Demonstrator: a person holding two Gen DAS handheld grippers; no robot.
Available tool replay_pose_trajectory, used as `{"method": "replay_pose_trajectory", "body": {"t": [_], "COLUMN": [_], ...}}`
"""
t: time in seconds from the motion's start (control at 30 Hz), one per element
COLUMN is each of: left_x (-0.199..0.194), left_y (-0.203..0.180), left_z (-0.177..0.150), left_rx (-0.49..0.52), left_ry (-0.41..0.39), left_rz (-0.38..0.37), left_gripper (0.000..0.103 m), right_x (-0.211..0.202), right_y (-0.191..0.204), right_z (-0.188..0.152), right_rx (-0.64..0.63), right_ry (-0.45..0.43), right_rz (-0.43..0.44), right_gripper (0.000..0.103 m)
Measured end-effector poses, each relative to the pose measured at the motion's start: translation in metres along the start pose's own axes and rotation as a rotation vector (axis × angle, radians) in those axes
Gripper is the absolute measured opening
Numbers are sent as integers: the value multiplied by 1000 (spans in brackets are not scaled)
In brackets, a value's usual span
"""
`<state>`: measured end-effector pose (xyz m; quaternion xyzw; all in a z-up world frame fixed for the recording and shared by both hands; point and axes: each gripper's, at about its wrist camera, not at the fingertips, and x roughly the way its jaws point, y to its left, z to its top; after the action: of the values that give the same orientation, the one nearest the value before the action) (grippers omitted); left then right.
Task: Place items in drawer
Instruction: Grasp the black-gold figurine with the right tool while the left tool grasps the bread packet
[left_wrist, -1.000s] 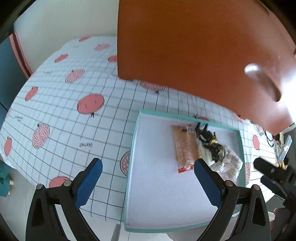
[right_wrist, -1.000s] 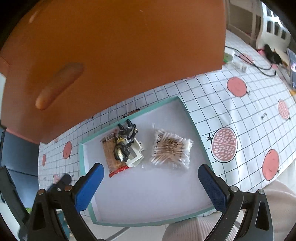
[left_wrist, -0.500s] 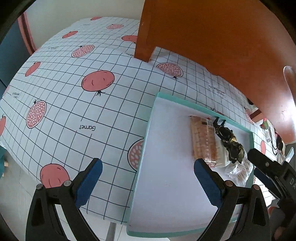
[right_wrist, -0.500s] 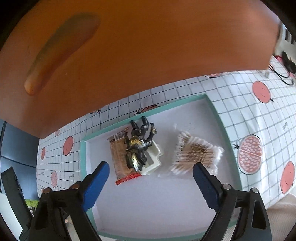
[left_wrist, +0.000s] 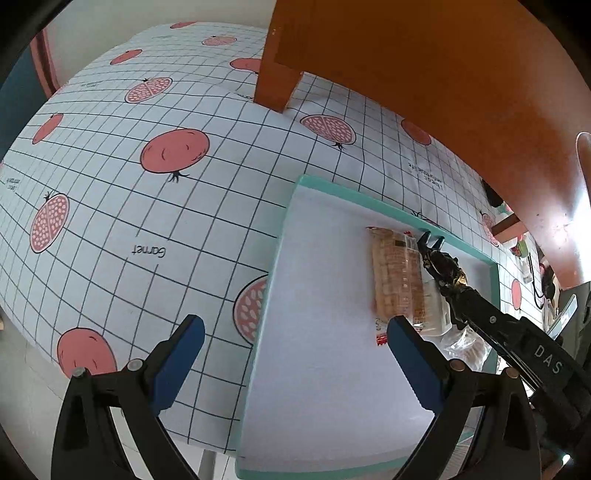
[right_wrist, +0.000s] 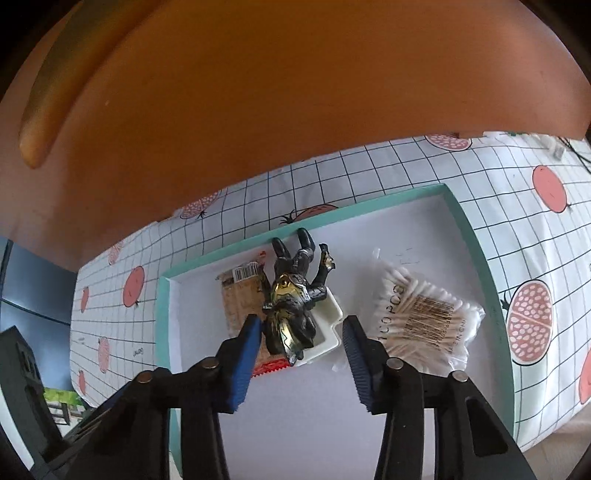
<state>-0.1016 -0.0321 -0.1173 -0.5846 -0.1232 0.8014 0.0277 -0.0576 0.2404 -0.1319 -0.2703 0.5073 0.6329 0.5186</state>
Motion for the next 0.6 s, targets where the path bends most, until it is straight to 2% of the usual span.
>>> {"method": "replay_pose_trajectory", "body": {"t": [0.1,0.17,0.4,0.6], "left_x": [4,7,19,28], "left_y": [-5,-11,-31,-49], "left_z": [2,4,10,15], "left_rx": [9,28,74,125], "left_ry": [10,19,42,38], "left_rz": [-3,-4,-1,64], "left_gripper": [99,99,99,99], "right_x": [-1,0,-8,-6], "right_y": [1,2,-7,-24], "right_z": [0,0,0,-2], "right_rx": [-6,-10,30,121], "right_ry": [-2,2,-20,9], "right_rz": [16,23,44,34], "right_gripper": [40,32,32,32]}}
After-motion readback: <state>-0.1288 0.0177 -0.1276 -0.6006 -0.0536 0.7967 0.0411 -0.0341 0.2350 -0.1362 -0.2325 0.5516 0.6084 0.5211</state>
